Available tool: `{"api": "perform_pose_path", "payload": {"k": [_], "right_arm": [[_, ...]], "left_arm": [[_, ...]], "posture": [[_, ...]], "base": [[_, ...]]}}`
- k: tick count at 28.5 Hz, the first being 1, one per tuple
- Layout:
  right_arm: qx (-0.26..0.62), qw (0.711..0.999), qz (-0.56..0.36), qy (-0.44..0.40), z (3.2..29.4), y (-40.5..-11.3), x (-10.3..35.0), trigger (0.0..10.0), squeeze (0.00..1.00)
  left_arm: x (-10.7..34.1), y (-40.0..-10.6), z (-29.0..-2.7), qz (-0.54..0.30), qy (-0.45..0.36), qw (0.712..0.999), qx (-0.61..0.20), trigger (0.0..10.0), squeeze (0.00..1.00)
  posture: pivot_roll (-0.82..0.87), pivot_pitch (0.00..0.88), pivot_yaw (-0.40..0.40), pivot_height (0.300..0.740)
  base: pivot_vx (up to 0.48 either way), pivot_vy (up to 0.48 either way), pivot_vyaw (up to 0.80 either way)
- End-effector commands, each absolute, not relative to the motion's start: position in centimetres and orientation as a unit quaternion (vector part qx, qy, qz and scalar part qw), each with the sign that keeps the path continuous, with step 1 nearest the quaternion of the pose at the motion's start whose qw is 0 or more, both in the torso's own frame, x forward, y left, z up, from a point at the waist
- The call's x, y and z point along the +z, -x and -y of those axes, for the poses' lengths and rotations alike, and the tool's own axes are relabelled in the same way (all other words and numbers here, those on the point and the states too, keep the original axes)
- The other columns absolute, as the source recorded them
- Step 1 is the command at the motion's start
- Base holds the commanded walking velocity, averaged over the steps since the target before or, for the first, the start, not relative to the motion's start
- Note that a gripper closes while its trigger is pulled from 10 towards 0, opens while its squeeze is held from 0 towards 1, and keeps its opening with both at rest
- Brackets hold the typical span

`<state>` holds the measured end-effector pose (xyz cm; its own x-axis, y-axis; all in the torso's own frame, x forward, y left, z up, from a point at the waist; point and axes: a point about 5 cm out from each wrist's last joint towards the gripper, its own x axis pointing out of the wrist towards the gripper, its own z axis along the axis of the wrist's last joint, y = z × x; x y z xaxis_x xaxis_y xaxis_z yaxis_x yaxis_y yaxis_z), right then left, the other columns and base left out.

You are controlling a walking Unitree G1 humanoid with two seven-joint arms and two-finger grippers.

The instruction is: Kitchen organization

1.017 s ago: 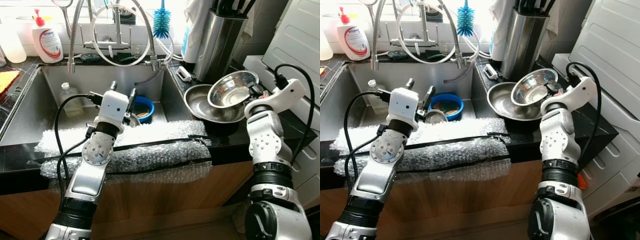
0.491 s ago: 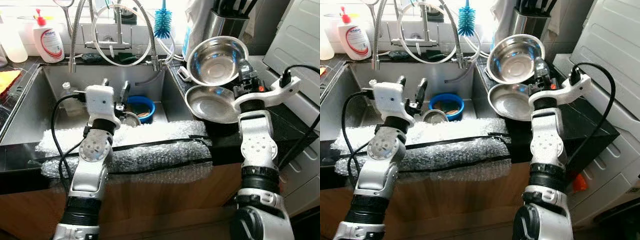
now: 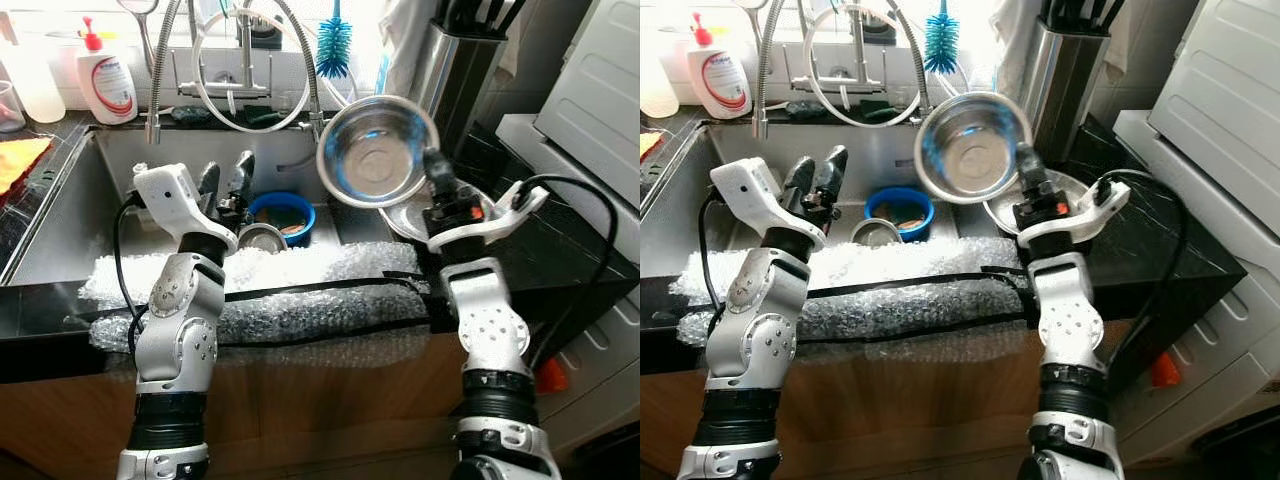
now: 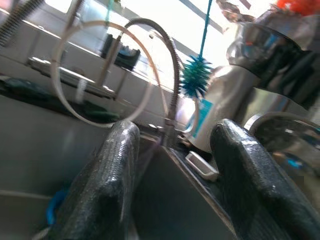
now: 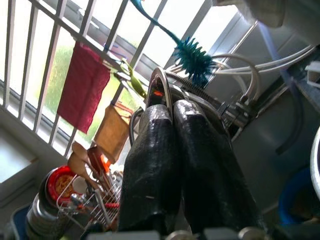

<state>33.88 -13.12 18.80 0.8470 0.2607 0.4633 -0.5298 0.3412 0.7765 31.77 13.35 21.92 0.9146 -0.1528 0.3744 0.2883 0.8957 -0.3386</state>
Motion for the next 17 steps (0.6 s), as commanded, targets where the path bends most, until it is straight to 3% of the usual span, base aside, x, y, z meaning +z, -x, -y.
{"api": "perform_pose_path", "payload": {"k": [1,6,7,10,11,12,17], "right_arm": [[0.269,0.803,0.145,-0.512,12.7,-33.5,19.8,10.0,0.00],[0.297,0.798,0.128,-0.509,11.1,-33.0,19.7,10.0,0.00],[0.300,0.798,0.127,-0.507,10.9,-33.0,19.7,10.0,0.00],[0.308,0.797,0.126,-0.505,10.7,-32.8,19.8,10.0,0.00],[0.310,0.796,0.125,-0.505,10.7,-32.8,19.9,10.0,0.00],[0.313,0.798,0.121,-0.501,10.6,-32.8,19.8,10.0,0.00],[0.340,0.795,0.115,-0.489,9.9,-32.3,20.0,10.0,0.00]], "left_arm": [[22.6,-31.5,-12.3,0.175,0.201,0.952,-0.148,10.0,0.00],[22.2,-31.3,-11.5,0.159,0.185,0.954,-0.173,10.0,0.00],[22.2,-31.3,-11.4,0.159,0.188,0.954,-0.173,10.0,1.00],[22.1,-31.4,-11.5,0.155,0.186,0.956,-0.163,10.0,1.00],[22.1,-31.4,-11.5,0.154,0.181,0.958,-0.162,10.0,0.93],[22.1,-31.5,-11.5,0.155,0.174,0.959,-0.163,10.0,0.00],[22.1,-31.5,-11.3,0.153,0.169,0.959,-0.168,10.0,0.00]], "posture": [[0.03,0.000,-0.102,0.740],[0.03,0.000,-0.103,0.740],[0.02,0.000,-0.103,0.740],[0.02,0.000,-0.104,0.740],[0.02,0.000,-0.104,0.740],[0.02,0.000,-0.106,0.740],[0.02,0.000,-0.108,0.740]], "base": [[0.000,0.000,0.00],[0.000,0.000,0.00],[0.000,0.000,0.00],[0.000,0.000,0.00],[0.000,0.000,0.00],[0.000,0.000,0.00],[0.000,0.000,0.00]]}}
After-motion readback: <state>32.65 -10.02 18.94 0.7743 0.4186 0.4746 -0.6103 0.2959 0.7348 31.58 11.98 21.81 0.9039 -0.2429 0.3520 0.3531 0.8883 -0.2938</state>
